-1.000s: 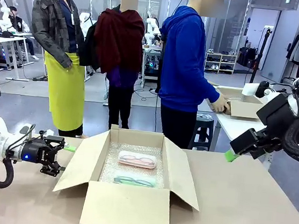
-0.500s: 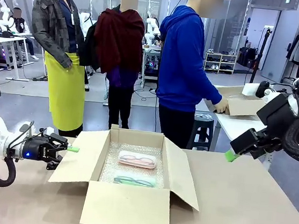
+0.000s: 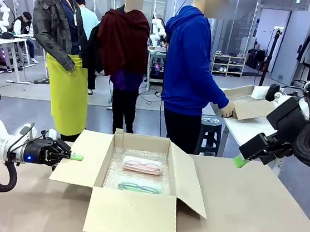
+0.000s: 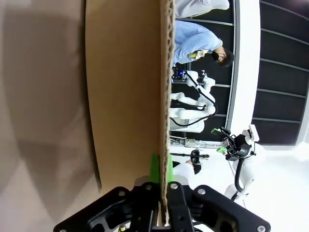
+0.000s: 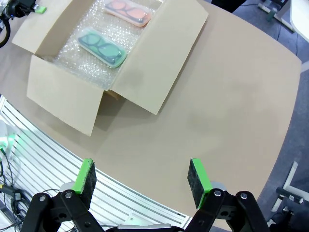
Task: Pack the glasses set securely to prepare it for shipping.
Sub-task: Position the Package Box on the left side of the table.
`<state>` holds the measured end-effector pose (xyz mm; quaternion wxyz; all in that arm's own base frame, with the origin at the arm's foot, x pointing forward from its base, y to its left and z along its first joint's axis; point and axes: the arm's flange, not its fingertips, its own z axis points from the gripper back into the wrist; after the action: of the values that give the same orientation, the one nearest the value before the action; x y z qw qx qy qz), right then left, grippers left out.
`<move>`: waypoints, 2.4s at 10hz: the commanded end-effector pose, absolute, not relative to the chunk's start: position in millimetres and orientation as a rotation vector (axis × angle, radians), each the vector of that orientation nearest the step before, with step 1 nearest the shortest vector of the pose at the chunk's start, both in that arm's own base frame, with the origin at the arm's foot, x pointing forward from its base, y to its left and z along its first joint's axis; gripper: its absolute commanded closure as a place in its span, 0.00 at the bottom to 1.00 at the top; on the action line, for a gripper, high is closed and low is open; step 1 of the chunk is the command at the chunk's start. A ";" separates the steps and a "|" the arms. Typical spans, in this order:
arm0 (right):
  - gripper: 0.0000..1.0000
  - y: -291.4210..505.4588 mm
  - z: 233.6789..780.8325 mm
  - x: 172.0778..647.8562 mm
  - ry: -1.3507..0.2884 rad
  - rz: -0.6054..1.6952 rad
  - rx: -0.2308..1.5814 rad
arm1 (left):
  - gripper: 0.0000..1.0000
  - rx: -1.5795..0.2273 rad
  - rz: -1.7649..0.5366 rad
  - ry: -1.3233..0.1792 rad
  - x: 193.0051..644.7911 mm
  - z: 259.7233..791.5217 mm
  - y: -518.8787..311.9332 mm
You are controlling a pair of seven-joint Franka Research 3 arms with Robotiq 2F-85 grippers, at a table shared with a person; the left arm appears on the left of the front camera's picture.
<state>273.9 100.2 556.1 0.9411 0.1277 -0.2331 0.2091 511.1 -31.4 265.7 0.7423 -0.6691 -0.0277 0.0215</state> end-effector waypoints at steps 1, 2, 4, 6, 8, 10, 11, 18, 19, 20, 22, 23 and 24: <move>0.04 102.4 553.1 273.0 -0.480 0.401 0.257 | 1.00 -1.413 0.035 -0.073 504.5 261.6 -47.7; 0.04 102.4 553.1 273.0 -0.480 0.401 0.257 | 1.00 -1.466 0.047 -0.061 511.1 265.7 -31.4; 0.04 102.4 553.1 273.0 -0.480 0.401 0.257 | 1.00 -1.466 0.047 -0.061 511.1 265.7 -31.4; 0.04 102.4 553.1 273.0 -0.480 0.401 0.257 | 1.00 -1.466 0.047 -0.061 511.1 265.7 -31.4; 0.04 102.4 553.1 273.0 -0.480 0.401 0.257 | 0.97 -1.455 0.002 -0.019 511.3 266.2 -23.1; 0.04 102.4 553.1 273.0 -0.480 0.401 0.257 | 0.97 -1.475 -0.039 -0.040 516.5 260.4 13.0; 0.04 102.4 553.1 273.0 -0.480 0.401 0.257 | 0.97 -1.473 -0.029 -0.031 519.7 257.0 36.8; 0.04 102.4 553.1 273.0 -0.480 0.401 0.257 | 0.97 -1.451 0.016 0.006 538.7 259.1 234.9; 0.04 102.4 553.1 273.0 -0.480 0.401 0.257 | 0.97 -1.444 0.024 -0.004 538.0 263.8 260.2; 0.04 102.4 553.1 273.0 -0.480 0.401 0.257 | 0.97 -1.417 0.018 -0.013 535.7 267.5 283.9; 0.04 102.4 553.1 273.0 -0.480 0.401 0.257 | 0.97 -1.358 0.007 -0.014 526.4 279.0 329.0; 0.04 102.4 553.1 273.0 -0.480 0.401 0.257 | 0.97 -1.306 0.001 -0.022 518.3 279.4 350.4; 0.04 102.4 553.1 273.0 -0.480 0.401 0.257 | 0.97 -1.276 0.018 -0.002 514.6 279.7 363.9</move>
<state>274.0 99.6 556.4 0.9411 0.1284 -0.2330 0.2089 513.6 350.1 284.3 0.7934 -0.6082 -0.0220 0.0099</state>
